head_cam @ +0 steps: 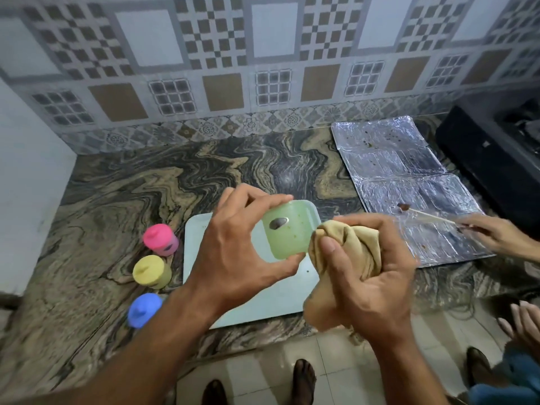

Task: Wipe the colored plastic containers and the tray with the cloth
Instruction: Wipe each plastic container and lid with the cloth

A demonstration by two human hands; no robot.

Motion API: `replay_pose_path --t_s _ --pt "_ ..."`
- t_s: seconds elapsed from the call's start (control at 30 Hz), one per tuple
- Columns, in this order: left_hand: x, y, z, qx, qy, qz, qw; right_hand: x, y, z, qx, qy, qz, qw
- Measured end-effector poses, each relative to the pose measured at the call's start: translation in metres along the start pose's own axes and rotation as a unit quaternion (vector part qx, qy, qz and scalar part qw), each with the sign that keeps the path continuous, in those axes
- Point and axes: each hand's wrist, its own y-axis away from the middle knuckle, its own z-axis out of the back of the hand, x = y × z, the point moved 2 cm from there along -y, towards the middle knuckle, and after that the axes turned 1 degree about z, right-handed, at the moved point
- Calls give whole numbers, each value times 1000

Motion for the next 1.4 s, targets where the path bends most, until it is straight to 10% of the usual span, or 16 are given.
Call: replay_pose_path --t_s 0.13,0.87,1.4 --pt "-12 6 14 -16 -22 -24 999 205 27 -76 -66 -63 114 989" --pt "-8 23 34 -151 115 29 981 204 25 -75 -158 -274 8 949" --pt "-11 30 37 -149 74 -36 985 225 -4 -70 -115 -116 89 983"
